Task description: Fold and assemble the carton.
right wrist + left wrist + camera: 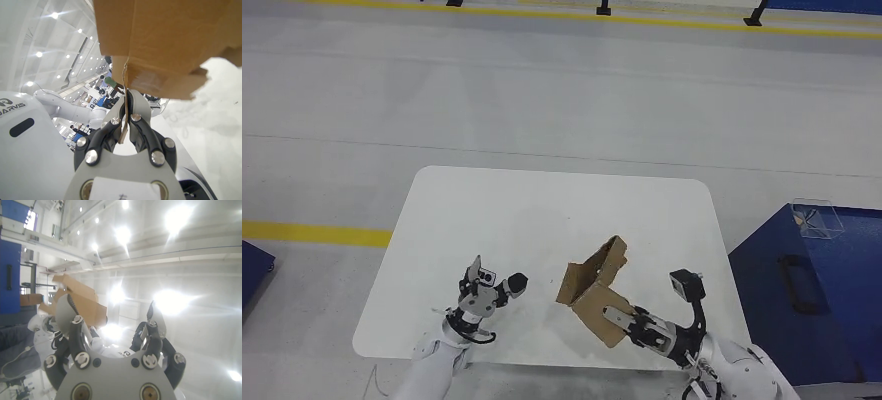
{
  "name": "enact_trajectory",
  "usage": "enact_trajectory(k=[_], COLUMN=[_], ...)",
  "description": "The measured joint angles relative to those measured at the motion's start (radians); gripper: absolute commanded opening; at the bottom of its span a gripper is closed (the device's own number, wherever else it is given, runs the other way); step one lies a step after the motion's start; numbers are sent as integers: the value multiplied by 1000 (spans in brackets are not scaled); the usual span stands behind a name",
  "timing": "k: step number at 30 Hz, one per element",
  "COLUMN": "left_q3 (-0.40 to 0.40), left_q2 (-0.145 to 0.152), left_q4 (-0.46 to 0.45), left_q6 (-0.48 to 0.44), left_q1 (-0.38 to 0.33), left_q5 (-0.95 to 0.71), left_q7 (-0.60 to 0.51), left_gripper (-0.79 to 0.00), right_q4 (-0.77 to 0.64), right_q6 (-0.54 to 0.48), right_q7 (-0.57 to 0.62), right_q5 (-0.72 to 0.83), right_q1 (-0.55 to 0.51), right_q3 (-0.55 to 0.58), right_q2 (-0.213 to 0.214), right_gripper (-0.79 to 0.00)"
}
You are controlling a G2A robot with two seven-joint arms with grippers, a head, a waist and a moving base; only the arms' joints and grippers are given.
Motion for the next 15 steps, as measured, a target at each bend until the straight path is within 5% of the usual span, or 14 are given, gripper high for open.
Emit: enact_trajectory(k=[6,15], left_q3=[-87,-119], left_q2=[28,40], left_q4=[-27,-225], left_q6=[-52,-23], left_q1=[-2,54], left_q5=[119,181], left_q7=[49,-30], left_gripper=[0,0], right_q4=[6,-86], right_q6=[94,169], right_q7=[115,310], right_q5=[-90,-322], right_q1=[-2,-42], right_q3=[33,11], right_q2=[15,35], right_gripper=[-785,-785])
